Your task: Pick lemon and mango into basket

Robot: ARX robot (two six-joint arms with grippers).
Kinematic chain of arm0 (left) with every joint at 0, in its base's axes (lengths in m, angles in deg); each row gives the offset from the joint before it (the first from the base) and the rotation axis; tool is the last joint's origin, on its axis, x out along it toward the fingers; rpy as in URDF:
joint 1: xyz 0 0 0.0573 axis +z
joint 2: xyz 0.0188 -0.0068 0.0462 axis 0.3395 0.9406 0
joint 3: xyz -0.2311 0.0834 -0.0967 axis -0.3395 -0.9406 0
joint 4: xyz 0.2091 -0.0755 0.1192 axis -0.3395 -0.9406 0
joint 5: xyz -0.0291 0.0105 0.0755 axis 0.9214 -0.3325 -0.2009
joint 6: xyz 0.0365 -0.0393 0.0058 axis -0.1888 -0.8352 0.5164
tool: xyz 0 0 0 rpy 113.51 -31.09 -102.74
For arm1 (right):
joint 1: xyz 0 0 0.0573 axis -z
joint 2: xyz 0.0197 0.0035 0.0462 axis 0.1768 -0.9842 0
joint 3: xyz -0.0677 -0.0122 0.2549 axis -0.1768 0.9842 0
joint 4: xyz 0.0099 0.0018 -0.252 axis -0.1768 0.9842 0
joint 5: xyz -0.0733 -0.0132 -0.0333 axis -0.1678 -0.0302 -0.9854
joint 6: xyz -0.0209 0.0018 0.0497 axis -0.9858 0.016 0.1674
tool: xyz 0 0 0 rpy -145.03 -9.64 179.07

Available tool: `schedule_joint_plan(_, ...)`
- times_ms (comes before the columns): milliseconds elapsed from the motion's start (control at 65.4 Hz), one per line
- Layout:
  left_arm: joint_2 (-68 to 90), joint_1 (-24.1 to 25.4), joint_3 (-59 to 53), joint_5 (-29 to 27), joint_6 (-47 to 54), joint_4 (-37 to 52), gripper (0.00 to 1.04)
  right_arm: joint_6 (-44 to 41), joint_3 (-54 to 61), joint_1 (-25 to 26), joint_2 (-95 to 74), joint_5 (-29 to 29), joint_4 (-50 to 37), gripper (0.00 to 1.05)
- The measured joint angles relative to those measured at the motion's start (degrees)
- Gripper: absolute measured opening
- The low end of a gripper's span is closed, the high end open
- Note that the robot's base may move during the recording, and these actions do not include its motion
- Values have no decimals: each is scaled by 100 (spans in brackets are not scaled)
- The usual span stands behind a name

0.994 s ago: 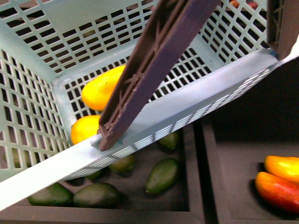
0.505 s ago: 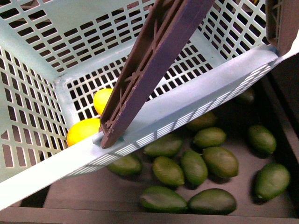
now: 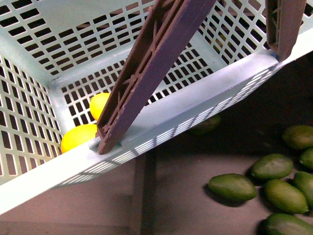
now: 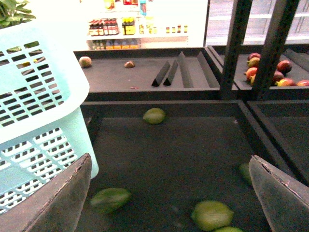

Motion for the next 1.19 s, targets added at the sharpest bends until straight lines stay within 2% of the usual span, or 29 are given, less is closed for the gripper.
schedule_joint_plan(138,0,39,-2,2,11,-4,14,0,0,11,-4,37,4,96)
schedule_joint_plan(184,0,81,-2,-192,-39,2,14,0,0,15,0,48,2,96)
schedule_joint_plan(199,0,46,-4,-647,-157,92,14,0,0,13,0,44,2,96)
schedule_joint_plan(229,4,28,-4,-946,-223,160,14,2,0,13,-4,42,4,96)
schedule_joint_plan(260,46,-11,-4,-1565,-466,308,14,0,0,15,-4,42,4,96)
schedule_joint_plan(275,92,-22,-4,-2065,-691,415,14,0,0,15,-4,39,4,96)
schedule_joint_plan(306,164,-22,-2,-2581,-940,511,14,0,0,15,-2,42,4,96)
schedule_joint_plan(367,319,118,24,-3014,-1270,634,14,2,0,15,-2,33,4,96)
schedule_joint_plan(459,763,470,197,-2948,-1460,800,14,0,0,15,-2,9,4,96)
schedule_joint_plan(551,1401,699,422,-2608,-1705,942,14,0,0,13,-2,15,4,96)
schedule_joint_plan(734,2568,844,1086,-2114,-2138,1021,14,2,0,15,-2,13,4,96)
schedule_joint_plan(994,3836,1084,2135,-2234,-2417,514,14,0,0,15,-2,13,4,96)
schedule_joint_plan(1193,4328,1327,2356,-2068,-2997,203,14,0,0,15,-2,13,4,96)
